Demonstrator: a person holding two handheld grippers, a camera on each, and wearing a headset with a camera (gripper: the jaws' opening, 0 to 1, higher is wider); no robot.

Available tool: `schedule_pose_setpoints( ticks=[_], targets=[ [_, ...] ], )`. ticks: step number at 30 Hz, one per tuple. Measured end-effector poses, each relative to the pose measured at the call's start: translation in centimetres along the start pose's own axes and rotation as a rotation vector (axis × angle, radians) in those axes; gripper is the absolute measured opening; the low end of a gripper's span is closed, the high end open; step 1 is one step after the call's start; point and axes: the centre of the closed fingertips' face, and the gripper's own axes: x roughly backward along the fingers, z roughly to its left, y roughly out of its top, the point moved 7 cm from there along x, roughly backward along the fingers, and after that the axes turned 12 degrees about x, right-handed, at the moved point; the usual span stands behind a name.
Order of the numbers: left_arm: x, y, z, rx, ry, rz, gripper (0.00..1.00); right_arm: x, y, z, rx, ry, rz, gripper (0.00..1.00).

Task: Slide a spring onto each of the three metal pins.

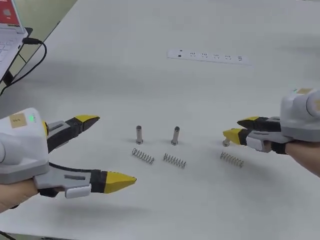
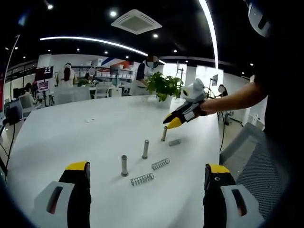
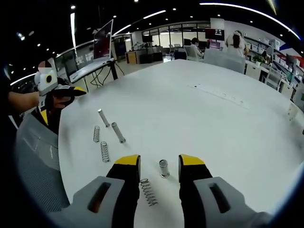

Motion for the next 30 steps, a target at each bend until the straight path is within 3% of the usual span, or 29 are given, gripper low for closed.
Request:
schedule_pose_setpoints(
  ticks=[13, 30],
  targets=[
    [-0.2, 0.2, 0.0, -0.009, -0.008, 0.005, 0.98, 1.9, 0.5, 0.7, 0.056, -0.003, -0.058, 0.53],
    [0.1, 0.0, 0.1, -0.008, -0.005, 0.020, 0.98, 2.6, -1.1, 2.2, 0.094, 0.033, 0.003, 0.45]
  ],
)
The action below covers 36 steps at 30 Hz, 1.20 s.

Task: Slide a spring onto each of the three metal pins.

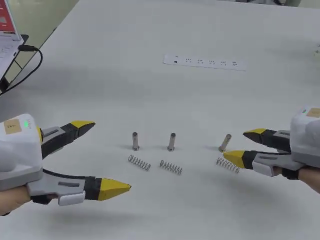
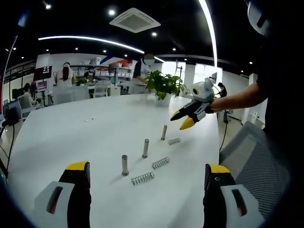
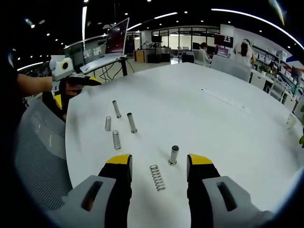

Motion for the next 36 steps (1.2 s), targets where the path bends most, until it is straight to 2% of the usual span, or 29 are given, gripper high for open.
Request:
schedule_pose_setpoints(
  ticks=[7, 9, 10, 12, 20, 36],
  targets=[
    [0.0, 0.0, 0.0, 0.001, 0.000, -0.004, 0.98, -0.2, -1.4, 0.8, 0.030, 0.033, 0.047, 0.40],
    [-0.1, 0.1, 0.0, -0.001, -0.001, -0.004, 0.98, -0.4, -1.8, 1.0, 0.044, 0.045, 0.070, 0.39],
    [-0.2, 0.2, 0.0, -0.003, -0.003, -0.005, 0.98, -0.6, -2.4, 1.0, 0.068, 0.049, 0.102, 0.38],
    [-0.3, 0.4, 0.0, -0.007, -0.005, -0.009, 0.98, -0.8, -2.7, 1.5, 0.081, 0.071, 0.119, 0.35],
    [-0.4, 0.6, 0.1, -0.006, -0.008, -0.013, 0.98, -1.4, -3.6, 1.4, 0.101, 0.082, 0.158, 0.30],
    [-0.1, 0.1, 0.0, -0.001, 0.005, -0.003, 0.97, -2.1, -3.8, 1.3, 0.122, 0.122, 0.203, 0.24]
  ],
)
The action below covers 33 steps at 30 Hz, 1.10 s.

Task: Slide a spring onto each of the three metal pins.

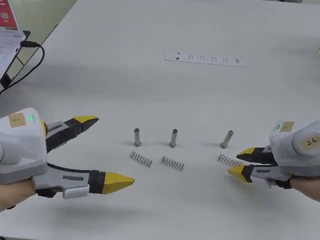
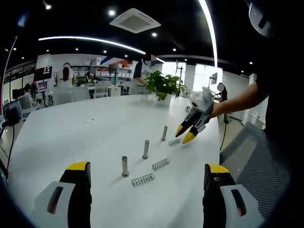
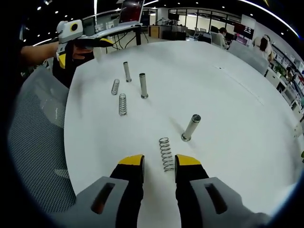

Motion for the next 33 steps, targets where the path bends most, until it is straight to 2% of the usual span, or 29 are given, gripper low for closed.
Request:
schedule_pose_setpoints(
  ticks=[11, 20, 25, 29, 33],
  targets=[
    [0.3, -0.2, 0.0, 0.002, 0.006, 0.002, 0.96, -0.5, 0.0, -0.6, 0.000, 0.017, 0.037, 0.19],
    [0.6, -0.2, 0.0, 0.003, 0.012, -0.002, 0.96, -0.9, 0.2, -0.5, -0.001, 0.045, 0.061, 0.15],
    [0.7, -0.3, 0.0, 0.003, 0.017, 0.000, 0.96, -1.1, -0.3, -0.5, 0.001, 0.068, 0.086, 0.14],
    [0.7, -0.4, 0.0, 0.004, 0.017, 0.004, 0.96, -1.2, -0.5, -0.3, 0.011, 0.073, 0.098, 0.09],
    [0.6, -0.4, -0.1, 0.003, 0.015, 0.006, 0.96, -1.2, -0.6, -0.2, 0.005, 0.071, 0.100, 0.09]
  ],
)
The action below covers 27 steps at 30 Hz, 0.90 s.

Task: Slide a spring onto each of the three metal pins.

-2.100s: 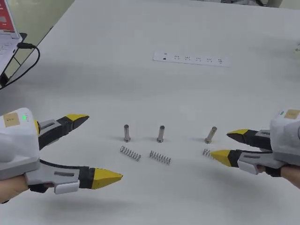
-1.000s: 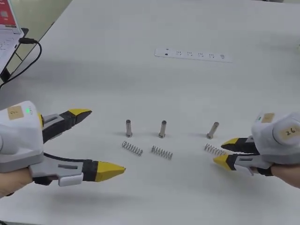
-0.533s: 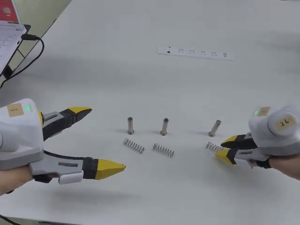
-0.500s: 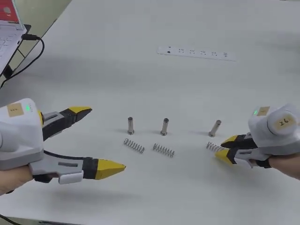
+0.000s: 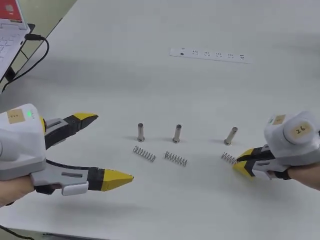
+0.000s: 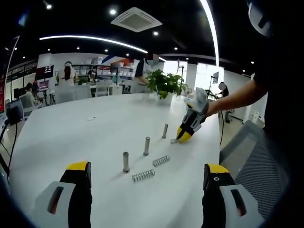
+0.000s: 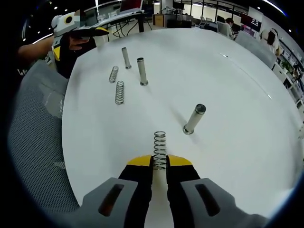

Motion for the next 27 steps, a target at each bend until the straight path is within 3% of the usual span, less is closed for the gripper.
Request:
schedule_pose_setpoints(
  ticks=[27],
  targets=[
    [0.22, 0.28, -0.47, -0.020, -0.007, -0.003, 0.95, 0.77, 0.06, 0.07, 0.009, -0.025, -0.013, 0.08]
  ],
)
